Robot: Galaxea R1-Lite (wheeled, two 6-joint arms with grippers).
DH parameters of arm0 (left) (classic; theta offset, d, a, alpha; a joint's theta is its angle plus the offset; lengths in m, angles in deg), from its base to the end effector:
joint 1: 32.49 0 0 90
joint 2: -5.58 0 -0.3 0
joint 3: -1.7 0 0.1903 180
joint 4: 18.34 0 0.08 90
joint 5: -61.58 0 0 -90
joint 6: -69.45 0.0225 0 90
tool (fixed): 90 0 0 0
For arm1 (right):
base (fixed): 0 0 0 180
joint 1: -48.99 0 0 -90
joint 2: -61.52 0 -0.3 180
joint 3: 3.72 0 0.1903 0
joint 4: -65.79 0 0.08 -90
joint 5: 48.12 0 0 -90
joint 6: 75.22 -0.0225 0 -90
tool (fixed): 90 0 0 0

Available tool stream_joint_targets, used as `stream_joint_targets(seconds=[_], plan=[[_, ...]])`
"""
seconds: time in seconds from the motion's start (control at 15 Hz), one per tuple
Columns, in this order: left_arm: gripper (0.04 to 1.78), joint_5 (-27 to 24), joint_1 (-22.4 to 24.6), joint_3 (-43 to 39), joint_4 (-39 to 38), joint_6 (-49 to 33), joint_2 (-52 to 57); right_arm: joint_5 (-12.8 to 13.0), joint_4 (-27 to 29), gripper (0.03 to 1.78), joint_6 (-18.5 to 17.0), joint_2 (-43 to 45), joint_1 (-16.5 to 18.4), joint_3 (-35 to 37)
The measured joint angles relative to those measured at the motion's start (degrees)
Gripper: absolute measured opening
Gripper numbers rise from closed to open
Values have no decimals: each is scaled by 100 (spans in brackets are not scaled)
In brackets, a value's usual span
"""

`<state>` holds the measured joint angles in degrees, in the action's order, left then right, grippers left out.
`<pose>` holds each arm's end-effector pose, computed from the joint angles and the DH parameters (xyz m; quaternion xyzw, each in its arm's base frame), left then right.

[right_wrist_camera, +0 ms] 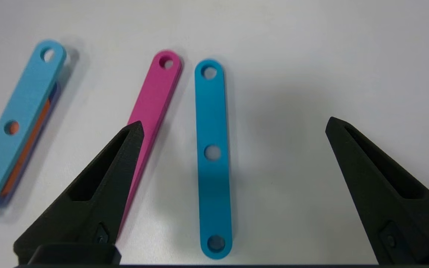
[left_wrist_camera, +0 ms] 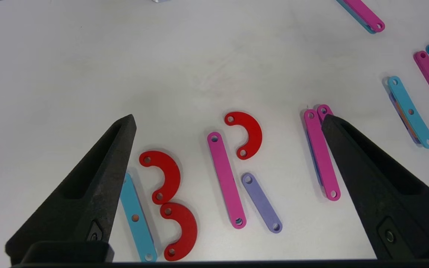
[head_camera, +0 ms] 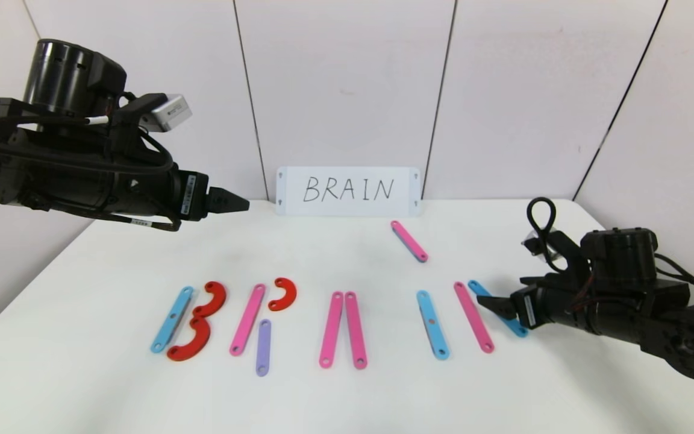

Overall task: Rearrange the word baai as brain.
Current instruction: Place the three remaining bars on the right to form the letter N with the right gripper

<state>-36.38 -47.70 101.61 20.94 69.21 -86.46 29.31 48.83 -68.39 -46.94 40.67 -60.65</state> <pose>0.2756 -0.0782 0.2726 0.0151 0.2705 -0.1928 0.9431 0.2935 0.0479 0.0777 -0.0449 0.2861 0.1905 0.9380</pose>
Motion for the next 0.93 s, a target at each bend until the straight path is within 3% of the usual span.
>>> stream_joint_targets(seconds=[0.2,0.47,0.93], plan=[[174,2,0,-9,0,2,0,135,179,173,-61,-15,-160,-579],[174,2,-2,-6,-2,2,-10,507,813,173,-132,-286,-679,-1707],[174,0,0,9,-20,0,-63,789,1743,173,-251,-1547,-1186,-3829]])
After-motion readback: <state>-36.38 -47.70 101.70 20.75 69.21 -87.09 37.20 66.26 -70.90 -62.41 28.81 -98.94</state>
